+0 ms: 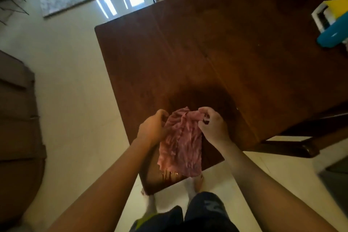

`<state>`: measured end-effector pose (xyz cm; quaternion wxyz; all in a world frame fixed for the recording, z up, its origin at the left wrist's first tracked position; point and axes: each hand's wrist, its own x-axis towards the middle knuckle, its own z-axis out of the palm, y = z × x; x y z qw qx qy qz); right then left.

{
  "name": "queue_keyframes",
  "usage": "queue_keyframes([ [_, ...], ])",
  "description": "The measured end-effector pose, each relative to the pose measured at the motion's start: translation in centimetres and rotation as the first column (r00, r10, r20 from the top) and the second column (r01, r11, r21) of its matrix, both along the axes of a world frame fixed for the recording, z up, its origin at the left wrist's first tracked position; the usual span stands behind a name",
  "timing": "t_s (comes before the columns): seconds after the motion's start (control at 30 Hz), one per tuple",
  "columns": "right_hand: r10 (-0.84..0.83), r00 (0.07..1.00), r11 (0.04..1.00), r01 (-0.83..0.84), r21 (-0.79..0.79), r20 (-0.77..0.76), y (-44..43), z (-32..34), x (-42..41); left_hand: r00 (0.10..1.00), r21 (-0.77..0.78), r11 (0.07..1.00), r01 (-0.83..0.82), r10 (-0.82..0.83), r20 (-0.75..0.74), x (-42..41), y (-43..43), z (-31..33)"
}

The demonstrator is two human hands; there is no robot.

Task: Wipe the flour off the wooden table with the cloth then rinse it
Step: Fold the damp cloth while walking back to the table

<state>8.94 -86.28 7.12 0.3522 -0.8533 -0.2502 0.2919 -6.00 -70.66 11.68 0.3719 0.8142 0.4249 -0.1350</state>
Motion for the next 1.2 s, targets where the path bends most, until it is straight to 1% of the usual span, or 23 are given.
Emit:
queue_keyframes([
  [0.07, 0.060, 0.981, 0.990, -0.034, -0.139, 0.185, -0.9, -0.2, -0.6, 0.991, 0.082, 0.992, 0.098, -0.089, -0.104, -0.2, -0.7, -0.3],
  [0.1, 0.084, 0.961, 0.982, -0.035, -0.185, 0.264, -1.5, -0.2, -1.1, 0.982, 0.115, 0.983, 0.141, -0.124, -0.145, -0.5, -0.9, -0.6],
  [0.17, 0.136, 0.917, 0.978, -0.065, -0.196, 0.374, -2.5, -0.1, -2.6, 0.961, 0.150, 0.962, 0.227, -0.195, -0.197, -1.1, -1.1, -1.2],
  [0.2, 0.168, 0.909, 0.977, -0.101, -0.189, 0.382, -2.9, 0.0, -3.5, 0.946, 0.167, 0.943, 0.287, -0.252, -0.204, -1.4, -1.1, -1.5],
  [0.23, 0.208, 0.911, 0.969, -0.141, -0.204, 0.357, -3.2, 0.0, -4.4, 0.931, 0.177, 0.922, 0.344, -0.311, -0.192, -1.7, -1.0, -1.5],
  [0.27, 0.247, 0.919, 0.952, -0.171, -0.254, 0.306, -3.5, 0.2, -5.4, 0.918, 0.156, 0.909, 0.387, -0.363, -0.161, -1.9, -0.7, -1.5],
  [0.33, 0.284, 0.932, 0.910, -0.188, -0.370, 0.225, -3.9, 0.2, -7.5, 0.903, 0.059, 0.902, 0.428, -0.423, -0.074, -2.3, -0.1, -1.4],
  [0.4, 0.235, 0.949, 0.898, -0.129, -0.420, 0.210, -4.2, 0.1, -10.3, 0.891, -0.040, 0.891, 0.453, -0.453, -0.005, -2.8, 1.0, -1.9],
  [0.47, 0.133, 0.974, 0.883, -0.032, -0.469, 0.184, -4.0, 0.1, -13.3, 0.875, -0.113, 0.868, 0.483, -0.482, 0.035, -3.0, 2.2, -2.7],
  [0.5, 0.066, 0.984, 0.870, 0.024, -0.493, 0.164, -3.7, 0.1, -14.8, 0.851, -0.138, 0.841, 0.523, -0.523, 0.033, -3.1, 2.8, -2.9],
  [0.57, -0.065, 0.989, 0.851, 0.126, -0.510, 0.135, -3.1, 0.1, -17.5, 0.767, -0.104, 0.762, 0.639, -0.642, 0.008, -3.3, 3.4, -2.7],
  [0.63, -0.143, 0.979, 0.831, 0.198, -0.520, 0.143, -1.8, 0.5, -20.3, 0.665, -0.043, 0.667, 0.744, -0.745, -0.047, -3.7, 4.6, -2.3],
  [0.7, -0.174, 0.972, 0.820, 0.232, -0.524, 0.158, -0.2, 0.7, -22.6, 0.609, 0.018, 0.611, 0.792, -0.787, -0.101, -3.9, 6.1, -2.2],
  [0.8, -0.268, 0.948, 0.785, 0.319, -0.531, 0.173, 1.5, 1.1, -24.0, 0.550, 0.149, 0.533, 0.833, -0.827, -0.114, -3.8, 7.3, -1.8],
  [0.87, -0.322, 0.933, 0.767, 0.358, -0.533, 0.162, 2.2, 1.3, -23.8, 0.502, 0.166, 0.480, 0.862, -0.853, -0.140, -3.4, 7.0, -1.7],
  [0.93, -0.358, 0.924, 0.771, 0.374, -0.515, 0.135, 2.8, 1.4, -23.7, 0.477, 0.146, 0.458, 0.877, -0.867, -0.146, -3.0, 6.5, -1.8],
  [1.07, -0.378, 0.924, 0.791, 0.358, -0.496, 0.065, 3.8, 1.5, -24.7, 0.449, 0.137, 0.431, 0.892, -0.882, -0.142, -2.6, 6.7, -2.4],
  [1.13, -0.411, 0.911, 0.809, 0.365, -0.462, -0.001, 3.9, 1.3, -25.8, 0.450, 0.097, 0.440, 0.893, -0.882, -0.140, -3.2, 6.9, -2.6],
  [1.2, -0.447, 0.892, 0.820, 0.378, -0.430, -0.067, 3.9, 1.2, -26.7, 0.480, 0.053, 0.478, 0.877, -0.866, -0.137, -4.1, 7.0, -2.8],
])
